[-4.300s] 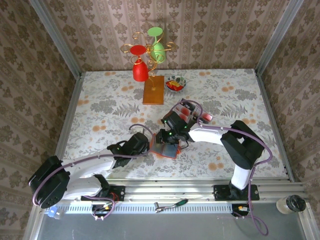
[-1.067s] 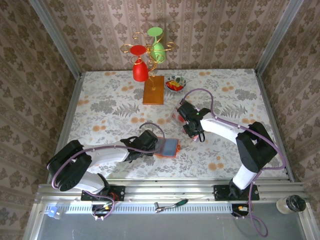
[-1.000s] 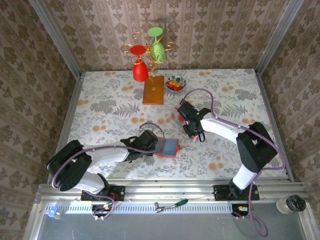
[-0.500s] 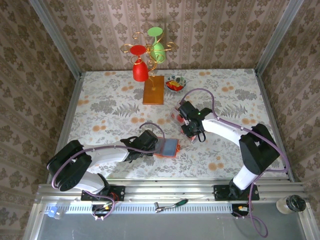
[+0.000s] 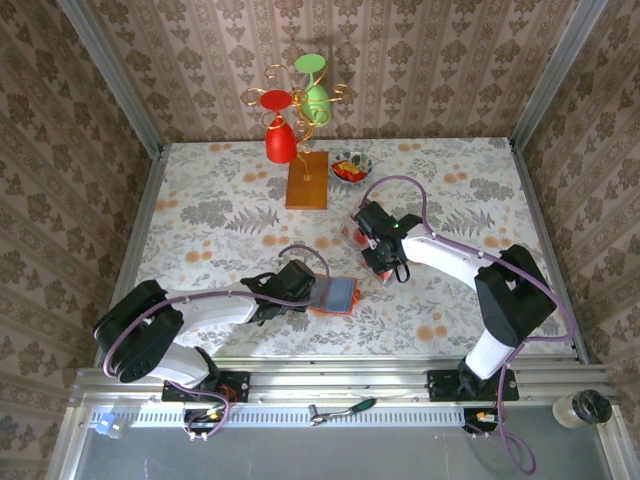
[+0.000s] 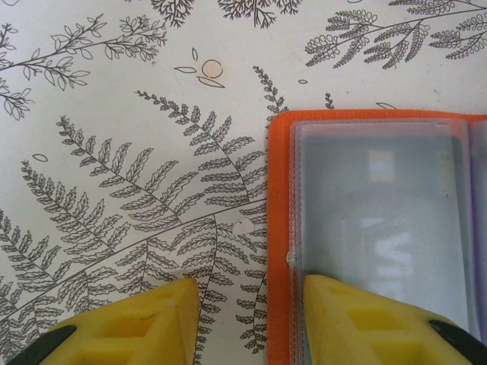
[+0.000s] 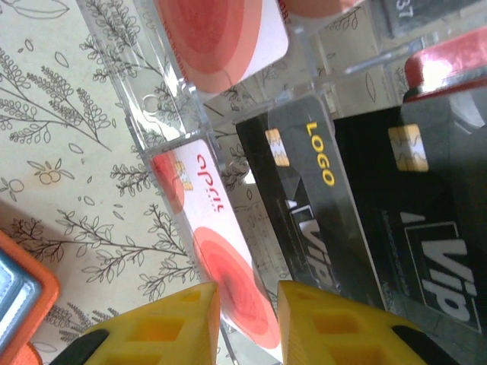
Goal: Put the credit cards into the card holder
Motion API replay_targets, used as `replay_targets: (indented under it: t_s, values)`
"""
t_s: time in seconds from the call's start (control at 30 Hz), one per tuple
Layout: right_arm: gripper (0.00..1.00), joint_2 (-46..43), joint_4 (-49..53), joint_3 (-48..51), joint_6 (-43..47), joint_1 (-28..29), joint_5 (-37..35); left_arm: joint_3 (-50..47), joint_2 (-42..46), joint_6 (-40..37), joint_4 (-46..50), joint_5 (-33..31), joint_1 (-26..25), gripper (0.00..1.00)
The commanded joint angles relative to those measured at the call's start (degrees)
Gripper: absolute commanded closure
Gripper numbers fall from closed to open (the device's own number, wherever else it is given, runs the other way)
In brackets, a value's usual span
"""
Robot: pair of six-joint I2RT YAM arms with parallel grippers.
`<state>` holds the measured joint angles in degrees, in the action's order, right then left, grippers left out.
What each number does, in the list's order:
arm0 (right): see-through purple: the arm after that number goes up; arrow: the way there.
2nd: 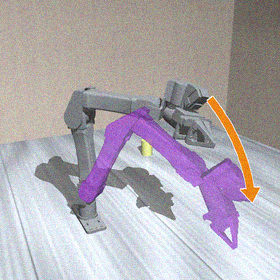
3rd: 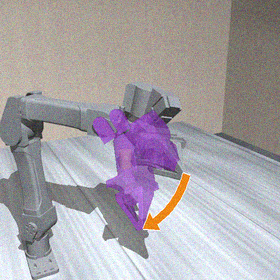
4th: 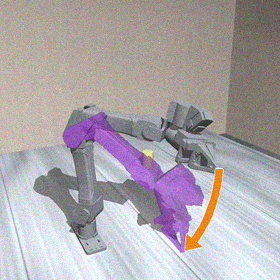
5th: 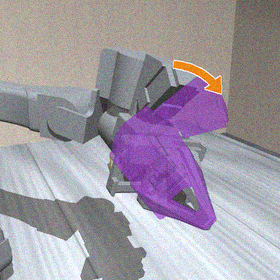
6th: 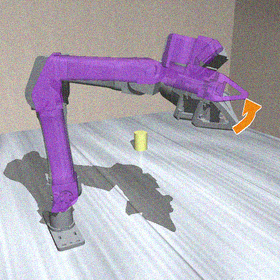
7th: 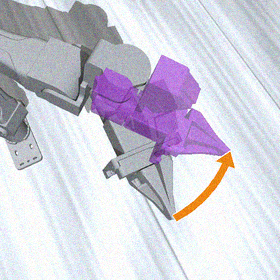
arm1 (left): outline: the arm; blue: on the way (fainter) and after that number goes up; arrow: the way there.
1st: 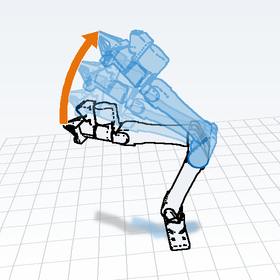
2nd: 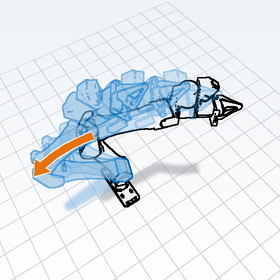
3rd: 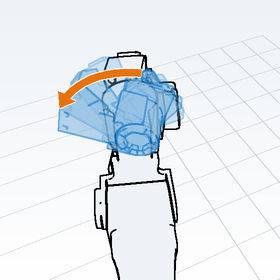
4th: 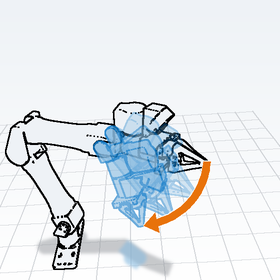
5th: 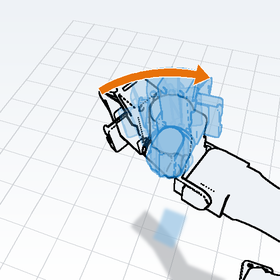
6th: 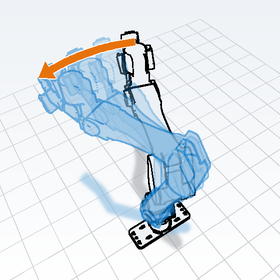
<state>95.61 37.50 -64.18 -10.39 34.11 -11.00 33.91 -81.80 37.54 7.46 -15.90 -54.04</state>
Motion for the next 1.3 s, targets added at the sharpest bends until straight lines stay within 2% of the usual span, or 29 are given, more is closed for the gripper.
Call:
replay_targets:
  t_s: [0.0,0.57,0.73,1.03,1.27]
  values:
    - [0.72,1.2,0.7,-1.1,0.7,0.1,-1.7,1.2,0.2,0.4,1.1,-0.9,-0.5,0.58]
    - [0.73,3.5,1.4,-1.5,2.3,1.4,-3.6,1.2,-0.2,0.6,0.7,-0.6,-0.5,0.58]
    - [0.79,2.1,1.5,-1.7,2.3,1.4,-2.1,1.1,-0.2,0.6,0.8,-0.7,-0.5,0.58]
    - [0.99,1.5,3.0,-3.1,3.6,1.0,-0.8,0.9,0.0,0.8,0.7,-0.7,-0.5,0.58]
    - [1.00,0.8,3.6,-3.2,4.0,0.8,0.5,0.7,0.1,0.8,0.6,-0.7,-0.6,0.58]
